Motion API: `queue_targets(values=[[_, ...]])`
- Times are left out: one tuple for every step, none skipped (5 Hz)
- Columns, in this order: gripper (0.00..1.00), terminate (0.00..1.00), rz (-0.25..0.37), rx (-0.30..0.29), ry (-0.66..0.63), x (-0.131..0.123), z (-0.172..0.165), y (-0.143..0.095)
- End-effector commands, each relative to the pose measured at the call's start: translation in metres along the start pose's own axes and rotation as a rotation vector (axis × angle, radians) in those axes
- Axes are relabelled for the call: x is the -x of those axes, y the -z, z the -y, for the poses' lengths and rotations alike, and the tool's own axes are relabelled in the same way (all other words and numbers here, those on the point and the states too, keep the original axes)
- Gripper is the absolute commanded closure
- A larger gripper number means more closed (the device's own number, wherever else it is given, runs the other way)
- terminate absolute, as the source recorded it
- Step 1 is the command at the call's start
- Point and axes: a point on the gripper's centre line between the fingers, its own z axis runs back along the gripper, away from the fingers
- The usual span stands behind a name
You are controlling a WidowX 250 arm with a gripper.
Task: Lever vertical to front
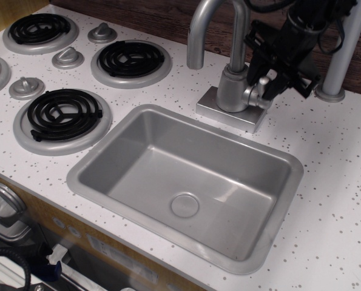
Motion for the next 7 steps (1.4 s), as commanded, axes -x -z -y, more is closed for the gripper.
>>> queue_targets(values=[[1.00,0.00,0.030,0.079,-0.064,0.007,-0.009,0.001],[1.00,0.00,0.041,0.141,-0.080,0.009,-0.010,0.020],[1.00,0.00,0.044,0.145,-0.085,0.009,-0.010,0.020],[0.00,0.00,0.054,0.135,-0.158,0.014,-0.007,0.011],[0.00,0.00,0.035,0.095,-0.220,0.020,-0.004,-0.006],[0.00,0.00,0.015,0.053,-0.272,0.032,0.001,-0.023],[0.00,0.00,-0.015,0.049,-0.322,0.039,0.003,-0.030]])
